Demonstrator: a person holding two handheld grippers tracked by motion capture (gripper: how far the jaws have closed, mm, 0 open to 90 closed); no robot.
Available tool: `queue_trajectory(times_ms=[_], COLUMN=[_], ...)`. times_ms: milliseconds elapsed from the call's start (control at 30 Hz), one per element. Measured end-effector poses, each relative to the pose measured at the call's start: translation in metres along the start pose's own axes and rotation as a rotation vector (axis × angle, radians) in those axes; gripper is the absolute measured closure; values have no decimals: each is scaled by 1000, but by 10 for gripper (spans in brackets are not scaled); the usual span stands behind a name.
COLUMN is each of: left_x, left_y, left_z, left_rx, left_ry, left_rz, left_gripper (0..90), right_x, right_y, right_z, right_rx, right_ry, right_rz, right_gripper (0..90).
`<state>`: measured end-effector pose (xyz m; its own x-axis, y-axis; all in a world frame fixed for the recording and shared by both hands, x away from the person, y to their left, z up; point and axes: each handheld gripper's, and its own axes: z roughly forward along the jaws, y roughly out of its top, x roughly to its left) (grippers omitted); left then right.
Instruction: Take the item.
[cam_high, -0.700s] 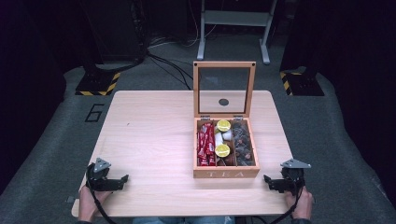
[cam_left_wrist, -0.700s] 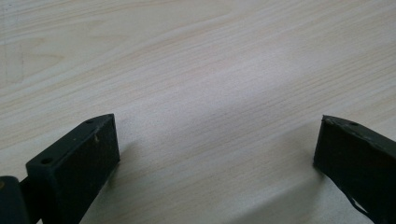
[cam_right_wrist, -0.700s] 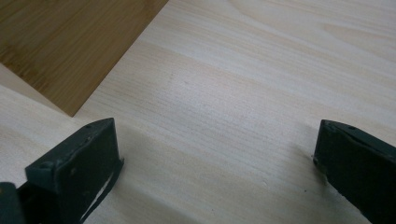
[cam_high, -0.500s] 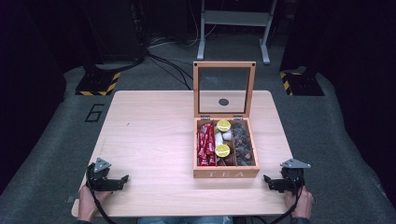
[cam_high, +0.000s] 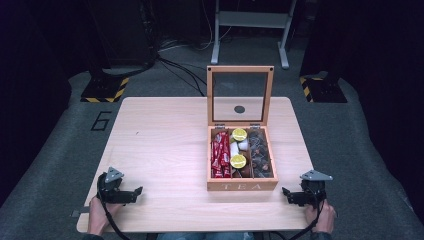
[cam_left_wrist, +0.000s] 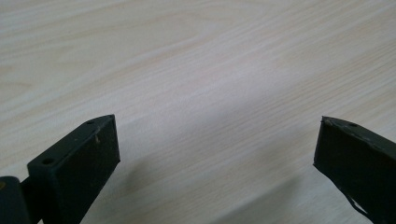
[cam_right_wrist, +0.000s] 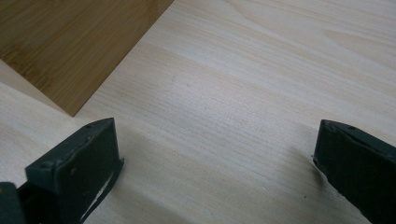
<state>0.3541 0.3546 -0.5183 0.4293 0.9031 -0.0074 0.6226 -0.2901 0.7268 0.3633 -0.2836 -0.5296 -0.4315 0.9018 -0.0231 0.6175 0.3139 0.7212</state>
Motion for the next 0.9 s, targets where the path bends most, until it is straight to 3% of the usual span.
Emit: queue_trajectory(times_ms=[200,900], left_x=[-9,-39], left_y=[13,54], left_z=[-8,-7], left_rx=[-31,-31], left_ry=[-11,-110], left_rz=[27,129], left_gripper=[4,8], right_x=[-1,-1], right_y=[0,0], right_z=[1,1], right_rx=[6,2], right_ry=[11,11], right_rz=[14,30], right_gripper=[0,0])
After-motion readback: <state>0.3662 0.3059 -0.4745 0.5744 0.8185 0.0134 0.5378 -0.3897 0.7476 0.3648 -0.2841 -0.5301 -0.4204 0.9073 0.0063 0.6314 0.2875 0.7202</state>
